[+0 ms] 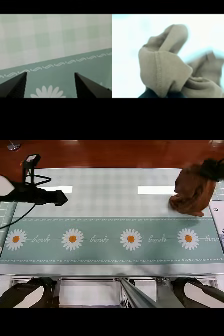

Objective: Fold the shirts.

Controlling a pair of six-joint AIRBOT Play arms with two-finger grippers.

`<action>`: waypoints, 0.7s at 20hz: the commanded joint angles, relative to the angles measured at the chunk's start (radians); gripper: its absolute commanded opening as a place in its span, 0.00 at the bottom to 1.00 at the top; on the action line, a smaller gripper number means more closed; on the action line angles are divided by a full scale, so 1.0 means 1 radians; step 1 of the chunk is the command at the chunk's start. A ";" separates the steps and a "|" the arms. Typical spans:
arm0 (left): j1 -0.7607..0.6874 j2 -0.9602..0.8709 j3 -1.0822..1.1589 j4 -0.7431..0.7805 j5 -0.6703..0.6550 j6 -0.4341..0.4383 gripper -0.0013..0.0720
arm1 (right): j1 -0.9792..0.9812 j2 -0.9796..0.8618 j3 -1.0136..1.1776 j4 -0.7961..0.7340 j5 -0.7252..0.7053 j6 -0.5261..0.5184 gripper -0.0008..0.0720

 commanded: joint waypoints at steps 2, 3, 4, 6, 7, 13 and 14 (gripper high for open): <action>0.002 0.291 -0.186 -0.114 -0.014 0.036 0.98 | 0.079 0.214 0.121 0.008 -0.039 -0.029 0.05; 0.002 0.357 -0.238 -0.119 -0.014 0.026 0.98 | 0.105 0.252 0.140 0.005 -0.046 -0.035 0.05; 0.003 0.410 -0.279 -0.119 -0.014 0.023 0.98 | 0.133 0.282 0.166 -0.005 -0.057 -0.037 0.05; 0.003 0.492 -0.340 -0.119 -0.014 0.006 0.98 | 0.181 0.313 0.244 -0.021 -0.064 -0.037 0.05; 0.003 0.515 -0.355 -0.119 -0.014 -0.003 0.98 | 0.206 0.317 0.296 -0.021 -0.060 -0.044 0.05; 0.002 0.512 -0.361 -0.127 0.078 -0.045 0.98 | 0.459 0.286 0.324 0.027 0.094 -0.097 0.05; 0.002 0.509 -0.361 -0.127 0.099 -0.045 0.98 | 0.530 0.273 0.263 0.035 0.102 -0.096 0.05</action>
